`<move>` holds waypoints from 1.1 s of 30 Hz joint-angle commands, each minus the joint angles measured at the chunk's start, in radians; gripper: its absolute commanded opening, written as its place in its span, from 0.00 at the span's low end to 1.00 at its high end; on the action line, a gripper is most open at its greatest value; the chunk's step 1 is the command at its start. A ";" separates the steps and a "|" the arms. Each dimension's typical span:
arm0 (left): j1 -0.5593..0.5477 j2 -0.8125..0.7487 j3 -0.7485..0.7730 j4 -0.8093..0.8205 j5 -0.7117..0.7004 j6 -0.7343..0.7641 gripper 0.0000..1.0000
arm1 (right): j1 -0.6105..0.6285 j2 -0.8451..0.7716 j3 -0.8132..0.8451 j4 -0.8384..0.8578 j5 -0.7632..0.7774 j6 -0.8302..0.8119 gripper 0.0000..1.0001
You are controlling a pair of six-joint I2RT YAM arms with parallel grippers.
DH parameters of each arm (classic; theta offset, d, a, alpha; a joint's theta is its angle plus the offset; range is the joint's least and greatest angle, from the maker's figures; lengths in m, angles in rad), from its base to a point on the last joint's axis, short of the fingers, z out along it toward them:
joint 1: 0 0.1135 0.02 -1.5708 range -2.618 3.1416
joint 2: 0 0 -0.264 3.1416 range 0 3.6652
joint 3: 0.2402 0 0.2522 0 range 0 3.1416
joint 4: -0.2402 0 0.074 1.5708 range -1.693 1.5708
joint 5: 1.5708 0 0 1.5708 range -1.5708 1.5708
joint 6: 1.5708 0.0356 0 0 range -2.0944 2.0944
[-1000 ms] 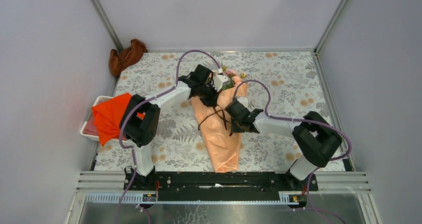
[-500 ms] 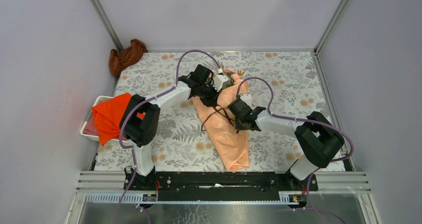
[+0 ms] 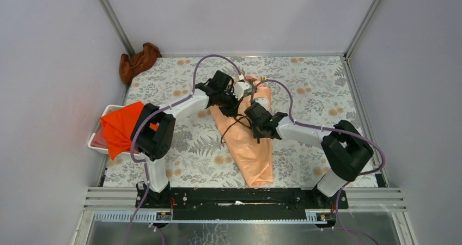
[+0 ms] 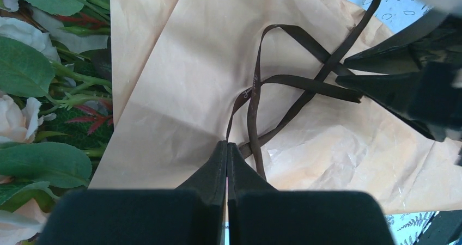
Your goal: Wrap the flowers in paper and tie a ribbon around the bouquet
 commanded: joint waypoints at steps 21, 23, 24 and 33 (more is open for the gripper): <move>-0.005 -0.043 -0.008 0.048 -0.002 -0.001 0.00 | -0.027 0.077 -0.014 0.031 -0.057 0.037 0.00; -0.002 -0.049 -0.003 0.049 -0.024 0.001 0.00 | -0.029 0.054 -0.024 0.017 -0.050 0.039 0.00; -0.003 -0.051 0.000 0.051 -0.037 0.005 0.00 | -0.029 0.039 -0.027 0.005 -0.045 0.039 0.00; 0.033 -0.115 -0.042 0.061 -0.148 0.024 0.00 | -0.076 -0.122 -0.120 -0.108 -0.135 0.047 0.00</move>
